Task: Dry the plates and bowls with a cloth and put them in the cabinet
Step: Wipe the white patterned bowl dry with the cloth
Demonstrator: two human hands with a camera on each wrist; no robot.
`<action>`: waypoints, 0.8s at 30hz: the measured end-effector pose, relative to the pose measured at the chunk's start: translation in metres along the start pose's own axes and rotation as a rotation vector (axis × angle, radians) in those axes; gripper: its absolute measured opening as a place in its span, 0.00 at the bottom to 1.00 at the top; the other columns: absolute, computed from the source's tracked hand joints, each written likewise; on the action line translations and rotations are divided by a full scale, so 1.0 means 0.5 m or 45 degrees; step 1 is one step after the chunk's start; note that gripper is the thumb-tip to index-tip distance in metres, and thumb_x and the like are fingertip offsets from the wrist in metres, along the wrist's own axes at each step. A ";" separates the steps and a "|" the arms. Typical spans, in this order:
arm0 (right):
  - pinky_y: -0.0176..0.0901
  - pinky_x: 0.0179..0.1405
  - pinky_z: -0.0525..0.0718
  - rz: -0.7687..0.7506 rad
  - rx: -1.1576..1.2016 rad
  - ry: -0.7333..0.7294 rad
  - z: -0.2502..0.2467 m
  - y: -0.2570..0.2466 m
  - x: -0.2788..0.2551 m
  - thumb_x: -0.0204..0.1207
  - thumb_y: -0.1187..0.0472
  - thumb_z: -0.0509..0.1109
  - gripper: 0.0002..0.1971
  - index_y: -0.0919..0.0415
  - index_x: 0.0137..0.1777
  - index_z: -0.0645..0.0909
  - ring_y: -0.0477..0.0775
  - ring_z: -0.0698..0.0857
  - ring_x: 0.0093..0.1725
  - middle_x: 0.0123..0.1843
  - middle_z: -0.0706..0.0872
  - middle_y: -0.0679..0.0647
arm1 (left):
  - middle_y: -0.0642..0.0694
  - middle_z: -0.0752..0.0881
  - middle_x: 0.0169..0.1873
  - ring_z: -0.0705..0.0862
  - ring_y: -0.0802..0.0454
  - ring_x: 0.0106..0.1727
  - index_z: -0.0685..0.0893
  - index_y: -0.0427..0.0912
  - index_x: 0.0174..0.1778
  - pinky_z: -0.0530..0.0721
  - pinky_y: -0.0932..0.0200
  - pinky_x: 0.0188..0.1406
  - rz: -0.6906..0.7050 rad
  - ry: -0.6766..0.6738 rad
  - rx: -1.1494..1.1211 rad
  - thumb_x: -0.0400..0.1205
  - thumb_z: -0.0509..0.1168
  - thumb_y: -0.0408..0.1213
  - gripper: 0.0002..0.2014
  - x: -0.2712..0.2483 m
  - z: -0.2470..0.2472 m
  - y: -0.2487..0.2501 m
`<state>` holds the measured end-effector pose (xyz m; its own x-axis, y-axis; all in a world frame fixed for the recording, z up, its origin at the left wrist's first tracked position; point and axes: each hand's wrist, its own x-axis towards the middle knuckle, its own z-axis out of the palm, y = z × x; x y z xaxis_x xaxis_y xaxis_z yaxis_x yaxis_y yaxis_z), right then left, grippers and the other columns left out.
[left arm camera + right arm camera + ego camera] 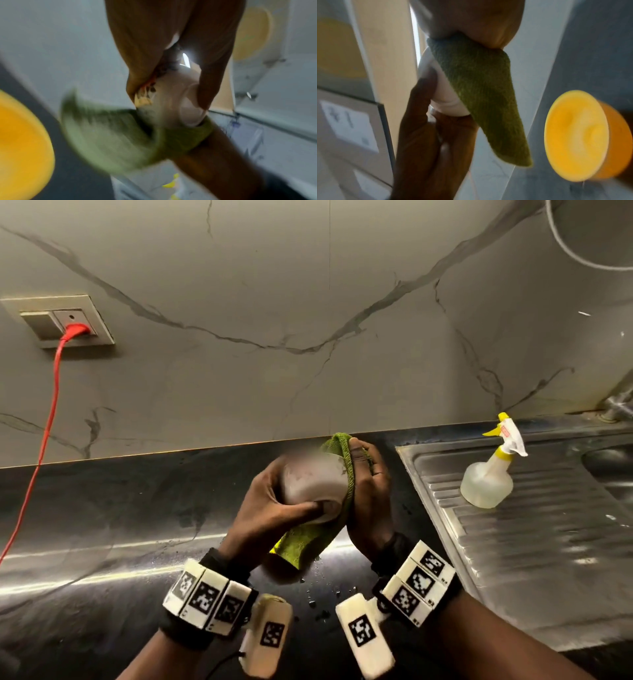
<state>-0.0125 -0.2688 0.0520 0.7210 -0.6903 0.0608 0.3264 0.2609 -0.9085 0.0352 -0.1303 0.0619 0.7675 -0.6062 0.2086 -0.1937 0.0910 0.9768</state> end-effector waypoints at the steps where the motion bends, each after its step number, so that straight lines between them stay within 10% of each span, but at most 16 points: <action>1: 0.61 0.52 0.88 -0.154 -0.142 -0.001 -0.003 -0.001 0.000 0.81 0.48 0.67 0.08 0.49 0.47 0.85 0.53 0.89 0.47 0.44 0.90 0.48 | 0.49 0.86 0.41 0.86 0.51 0.44 0.79 0.41 0.47 0.88 0.50 0.42 0.023 -0.032 0.105 0.60 0.83 0.41 0.25 0.004 -0.001 0.002; 4: 0.39 0.44 0.85 -0.718 -0.611 -0.233 -0.005 -0.002 -0.003 0.81 0.50 0.71 0.08 0.54 0.48 0.84 0.43 0.88 0.42 0.42 0.89 0.46 | 0.53 0.88 0.42 0.87 0.54 0.41 0.83 0.45 0.50 0.86 0.50 0.39 0.231 -0.110 0.433 0.65 0.82 0.40 0.21 0.002 0.017 0.013; 8: 0.41 0.42 0.85 -0.902 -0.691 -0.249 -0.003 0.003 -0.007 0.81 0.52 0.70 0.09 0.58 0.50 0.83 0.45 0.87 0.42 0.42 0.88 0.48 | 0.44 0.90 0.43 0.90 0.44 0.43 0.87 0.41 0.52 0.87 0.40 0.41 0.318 -0.035 0.462 0.64 0.80 0.33 0.19 -0.002 0.021 0.005; 11: 0.43 0.42 0.85 -0.588 -0.434 -0.081 -0.001 0.010 0.006 0.80 0.50 0.69 0.08 0.53 0.47 0.82 0.43 0.87 0.40 0.39 0.87 0.43 | 0.47 0.90 0.42 0.90 0.45 0.44 0.85 0.40 0.49 0.90 0.39 0.45 0.209 -0.021 0.256 0.59 0.82 0.36 0.23 -0.010 0.013 0.002; 13: 0.54 0.46 0.87 -0.194 -0.073 -0.092 -0.002 0.010 0.009 0.79 0.50 0.68 0.07 0.52 0.47 0.84 0.53 0.89 0.46 0.44 0.90 0.50 | 0.55 0.89 0.39 0.88 0.57 0.43 0.82 0.48 0.45 0.91 0.54 0.44 0.124 0.005 0.046 0.53 0.82 0.42 0.25 -0.016 0.011 0.006; 16: 0.71 0.56 0.86 0.055 0.110 -0.049 -0.002 0.012 0.005 0.77 0.47 0.67 0.09 0.49 0.48 0.86 0.70 0.87 0.56 0.54 0.89 0.63 | 0.53 0.87 0.36 0.87 0.53 0.43 0.80 0.50 0.41 0.89 0.52 0.42 0.071 -0.036 -0.035 0.52 0.86 0.47 0.27 -0.015 0.008 0.013; 24: 0.31 0.42 0.82 -0.826 -0.629 -0.199 0.010 -0.016 -0.003 0.81 0.54 0.70 0.07 0.57 0.49 0.84 0.38 0.86 0.40 0.40 0.88 0.43 | 0.46 0.89 0.44 0.87 0.44 0.43 0.86 0.40 0.55 0.84 0.41 0.41 0.381 -0.037 0.601 0.66 0.83 0.36 0.23 0.005 0.021 0.022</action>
<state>-0.0133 -0.2666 0.0612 0.5706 -0.4903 0.6588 0.4267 -0.5085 -0.7479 0.0287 -0.1391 0.0727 0.6213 -0.6303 0.4655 -0.6579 -0.0971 0.7468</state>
